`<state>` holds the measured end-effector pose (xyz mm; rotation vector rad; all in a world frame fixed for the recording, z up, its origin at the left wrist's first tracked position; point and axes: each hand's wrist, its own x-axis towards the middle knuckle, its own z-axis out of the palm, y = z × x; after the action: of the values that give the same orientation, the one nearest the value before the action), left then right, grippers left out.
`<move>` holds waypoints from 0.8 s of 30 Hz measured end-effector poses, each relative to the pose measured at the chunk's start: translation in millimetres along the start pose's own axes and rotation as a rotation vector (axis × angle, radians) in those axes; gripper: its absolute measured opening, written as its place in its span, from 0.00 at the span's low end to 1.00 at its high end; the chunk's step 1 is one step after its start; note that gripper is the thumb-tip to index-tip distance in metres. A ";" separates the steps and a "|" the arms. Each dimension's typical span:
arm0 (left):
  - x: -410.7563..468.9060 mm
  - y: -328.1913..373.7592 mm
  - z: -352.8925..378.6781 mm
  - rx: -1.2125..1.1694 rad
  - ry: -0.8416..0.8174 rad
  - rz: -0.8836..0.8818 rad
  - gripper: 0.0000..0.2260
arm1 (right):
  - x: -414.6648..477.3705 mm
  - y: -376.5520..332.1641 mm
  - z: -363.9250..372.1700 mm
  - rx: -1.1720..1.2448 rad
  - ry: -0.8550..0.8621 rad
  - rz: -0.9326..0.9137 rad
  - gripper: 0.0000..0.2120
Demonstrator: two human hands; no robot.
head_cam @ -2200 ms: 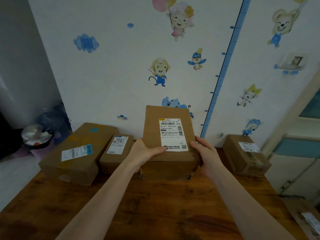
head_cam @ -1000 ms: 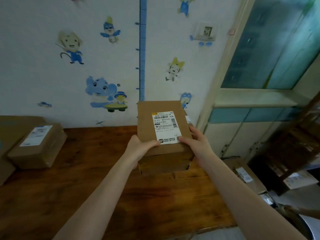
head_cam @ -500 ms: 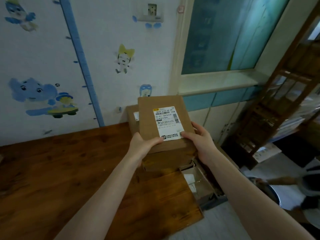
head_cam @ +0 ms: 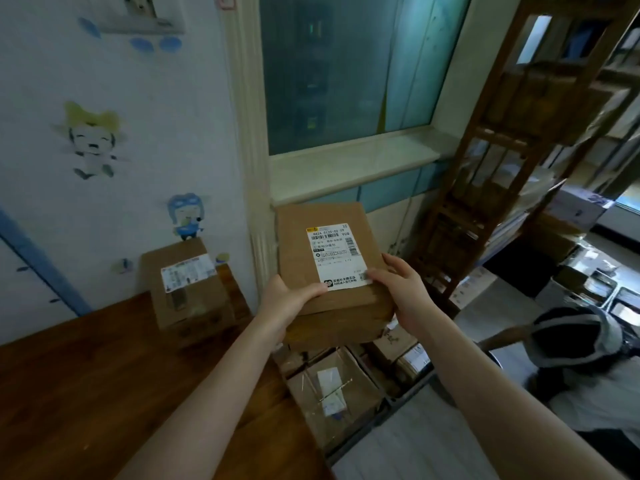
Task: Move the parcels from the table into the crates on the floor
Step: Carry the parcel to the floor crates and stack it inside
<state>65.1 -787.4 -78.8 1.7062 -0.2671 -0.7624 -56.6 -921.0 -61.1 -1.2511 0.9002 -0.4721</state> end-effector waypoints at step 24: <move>86.3 -74.1 135.3 -0.091 0.221 -0.275 0.33 | 178.3 57.1 -94.4 -0.183 -0.255 0.284 0.25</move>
<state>31.7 -919.9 -190.9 1.7429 0.1566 -0.7641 -36.2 -1094.5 -176.9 -1.2891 0.8980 -0.0034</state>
